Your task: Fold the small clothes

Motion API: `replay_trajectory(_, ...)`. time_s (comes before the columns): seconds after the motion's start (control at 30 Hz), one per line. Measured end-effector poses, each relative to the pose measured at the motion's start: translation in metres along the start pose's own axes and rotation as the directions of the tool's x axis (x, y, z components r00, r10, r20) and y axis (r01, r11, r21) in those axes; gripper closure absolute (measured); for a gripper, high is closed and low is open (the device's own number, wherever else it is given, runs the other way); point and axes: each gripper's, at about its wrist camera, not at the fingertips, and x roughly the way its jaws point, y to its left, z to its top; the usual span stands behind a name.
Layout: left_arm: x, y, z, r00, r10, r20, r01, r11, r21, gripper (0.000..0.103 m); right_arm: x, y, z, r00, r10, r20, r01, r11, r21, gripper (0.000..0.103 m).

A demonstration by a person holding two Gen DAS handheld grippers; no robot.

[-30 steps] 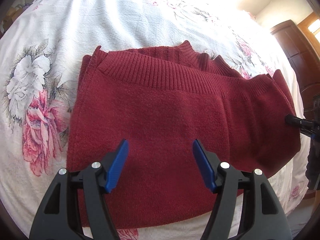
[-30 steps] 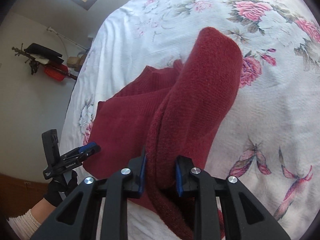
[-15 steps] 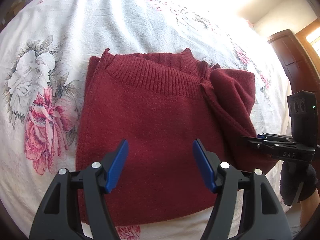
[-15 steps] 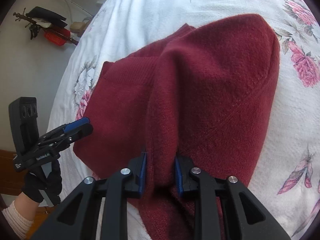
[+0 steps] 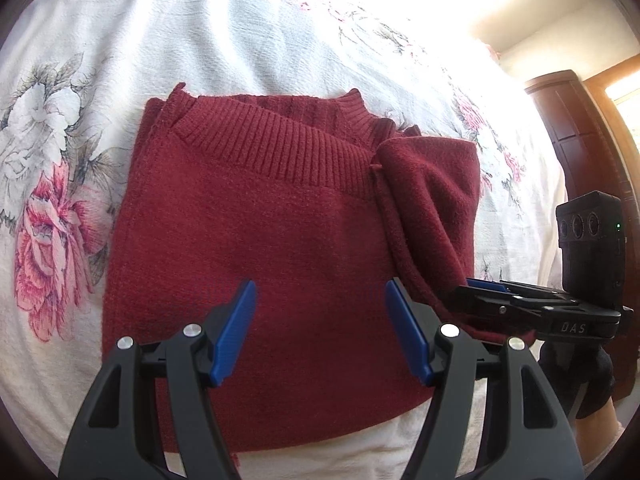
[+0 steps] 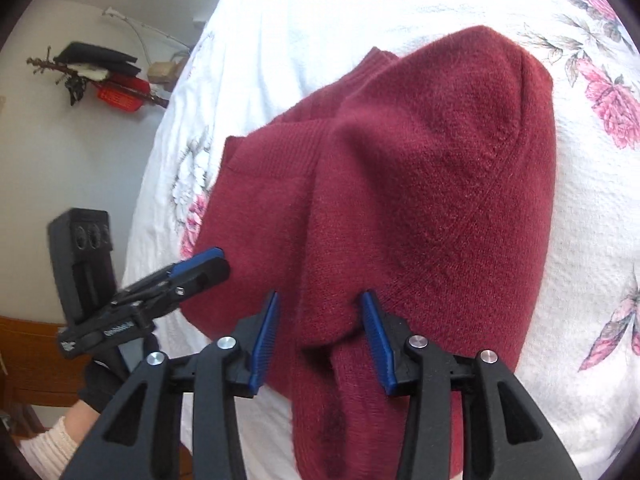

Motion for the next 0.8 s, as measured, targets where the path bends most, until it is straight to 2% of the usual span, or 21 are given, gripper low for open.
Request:
replay_trajectory(0.07,0.006,-0.006,0.002,1.000,-0.027,-0.010,0.027,1.000,-0.010,0.037,-0.017,-0.005,0.001,0.997,0.076,0.026,-0.077,0.996,0.047,0.053)
replay_trajectory(0.1,0.010,-0.010,0.004,0.999,-0.041,-0.018,0.040,0.999,-0.016,0.037,-0.026,-0.009,0.001,0.995,0.089,0.044,-0.091,0.994,0.055,0.053)
replay_trajectory(0.3,0.043,-0.025,0.010,0.986,-0.144,-0.086,0.136,0.987,-0.090,0.037,-0.066,-0.045,-0.009,0.993,-0.024,0.118,0.013,0.995,0.097,0.053)
replay_trajectory(0.5,0.077,-0.028,0.015,0.972,-0.205,-0.115,0.180,0.964,-0.197,0.037,-0.065,-0.092,-0.039,0.990,-0.089,0.109,0.069,0.982,0.176,0.053)
replay_trajectory(0.77,0.099,-0.053,0.031,0.978,-0.172,-0.120,0.150,0.973,-0.174,0.037,-0.048,-0.124,-0.074,0.995,-0.066,0.081,0.045,0.969,0.242,0.053)
replay_trajectory(0.8,0.100,-0.057,0.033,0.980,-0.164,-0.117,0.144,0.976,-0.161,0.042,-0.047,-0.126,-0.076,0.995,-0.067,0.080,0.046,0.969,0.244,0.053)
